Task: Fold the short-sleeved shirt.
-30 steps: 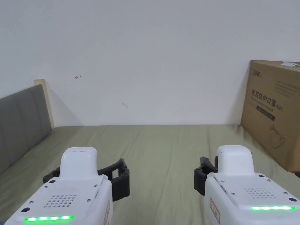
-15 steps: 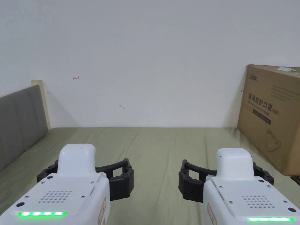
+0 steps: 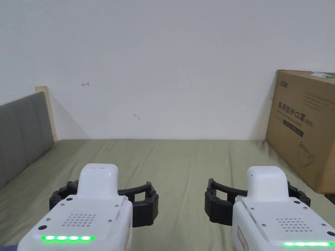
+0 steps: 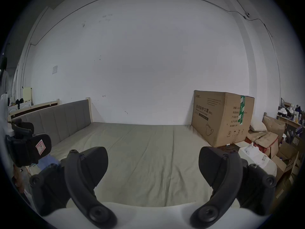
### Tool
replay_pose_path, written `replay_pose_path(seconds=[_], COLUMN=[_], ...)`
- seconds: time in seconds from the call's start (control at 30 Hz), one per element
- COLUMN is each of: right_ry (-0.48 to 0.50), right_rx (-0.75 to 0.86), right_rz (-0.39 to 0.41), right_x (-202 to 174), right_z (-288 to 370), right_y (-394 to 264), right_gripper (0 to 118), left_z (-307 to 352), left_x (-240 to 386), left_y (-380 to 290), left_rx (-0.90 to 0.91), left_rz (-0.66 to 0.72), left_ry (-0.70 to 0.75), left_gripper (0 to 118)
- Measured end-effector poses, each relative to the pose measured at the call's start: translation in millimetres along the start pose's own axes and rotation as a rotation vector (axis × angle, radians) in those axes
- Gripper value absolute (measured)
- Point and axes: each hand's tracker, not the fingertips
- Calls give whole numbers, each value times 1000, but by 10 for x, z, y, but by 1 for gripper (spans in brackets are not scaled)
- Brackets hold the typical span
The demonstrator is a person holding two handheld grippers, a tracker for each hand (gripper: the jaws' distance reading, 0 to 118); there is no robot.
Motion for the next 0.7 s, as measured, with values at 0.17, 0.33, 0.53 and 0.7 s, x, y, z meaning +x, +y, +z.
replay_pose_path(seconds=[0.17, 0.33, 0.53, 0.7], right_ry=[1, 8, 9, -3], right_rx=[-23, -23, -15, -14], right_rz=[5, 2, -9, 0], right_x=[14, 13, 11, 12], right_z=[-33, -22, 0, 11], right_y=[-24, -26, -20, -21], right_gripper=[111, 111, 111, 111], left_z=[46, 83, 55, 70], left_x=[24, 41, 11, -61], left_y=[-3, -2, 24, -33], left_rx=[24, 64, 27, 19], left_rz=[19, -35, -1, 91], left_ry=[10, 28, 0, -46], left_gripper=[118, 118, 118, 118])
